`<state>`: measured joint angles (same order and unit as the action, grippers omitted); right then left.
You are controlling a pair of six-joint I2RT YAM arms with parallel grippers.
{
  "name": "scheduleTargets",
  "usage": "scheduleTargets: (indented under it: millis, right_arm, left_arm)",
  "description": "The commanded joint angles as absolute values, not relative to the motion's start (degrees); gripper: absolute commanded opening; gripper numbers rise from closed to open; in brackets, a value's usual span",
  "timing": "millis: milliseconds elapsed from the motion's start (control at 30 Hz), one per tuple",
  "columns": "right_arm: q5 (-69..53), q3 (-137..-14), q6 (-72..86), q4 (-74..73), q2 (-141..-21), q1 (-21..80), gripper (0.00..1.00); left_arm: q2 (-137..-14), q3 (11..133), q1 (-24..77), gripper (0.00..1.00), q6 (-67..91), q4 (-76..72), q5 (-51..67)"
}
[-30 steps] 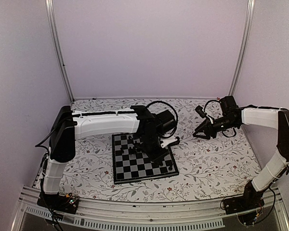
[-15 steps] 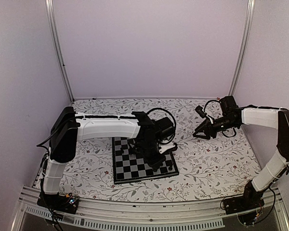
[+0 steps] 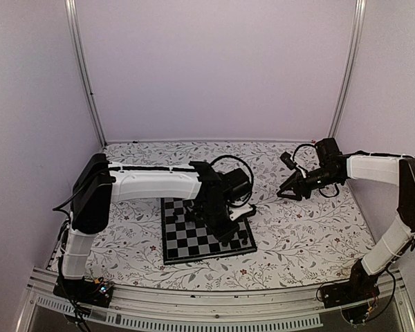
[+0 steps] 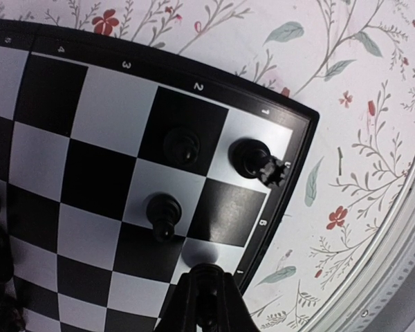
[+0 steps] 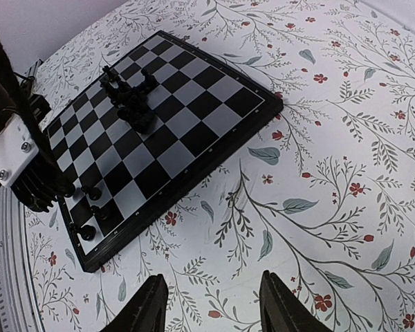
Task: Set up the chess pieces on the board
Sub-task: Place the chess piece on the chessboard.
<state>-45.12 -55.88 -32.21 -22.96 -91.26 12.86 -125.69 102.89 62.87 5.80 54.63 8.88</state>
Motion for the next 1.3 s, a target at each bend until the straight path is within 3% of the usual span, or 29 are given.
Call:
scheduleTargets:
  millis: [0,300,733,933,1067,1167,1267]
  right_arm:
    - [-45.21,-57.13,-32.74,-23.64,-92.37,13.10,0.49]
    - [-45.25,-57.13,-32.78,-23.80,-92.37,13.06,0.49]
    - [-45.15,-57.13,-32.89,-23.85,-92.37,13.12,0.49]
    - [-44.83,-57.13,-32.99,-23.83,-92.13,13.07,0.49]
    - [-45.30,-57.01,-33.19,-23.99,-92.02,13.03,0.49]
    - [-45.35,-57.10,-33.27,-24.08,-92.24,13.03,0.49]
    - [-45.23,-57.13,-33.31,-24.13,-92.28,13.07,0.49]
  left_arm:
    - [-124.72,101.89,63.72,0.06,6.14,53.53,9.91]
    - [-124.80,101.34,63.73,0.08,6.27,53.72,9.93]
    - [-121.95,101.93,64.01,0.25,6.43,54.81,9.52]
    - [-113.89,104.04,63.44,0.34,6.78,53.61,1.28]
    - [-107.03,97.88,60.82,0.38,8.27,48.02,-7.36]
    - [-105.17,93.83,56.80,0.37,10.81,48.09,-8.03]
    - [-105.16,90.86,54.39,0.28,12.56,50.12,-10.86]
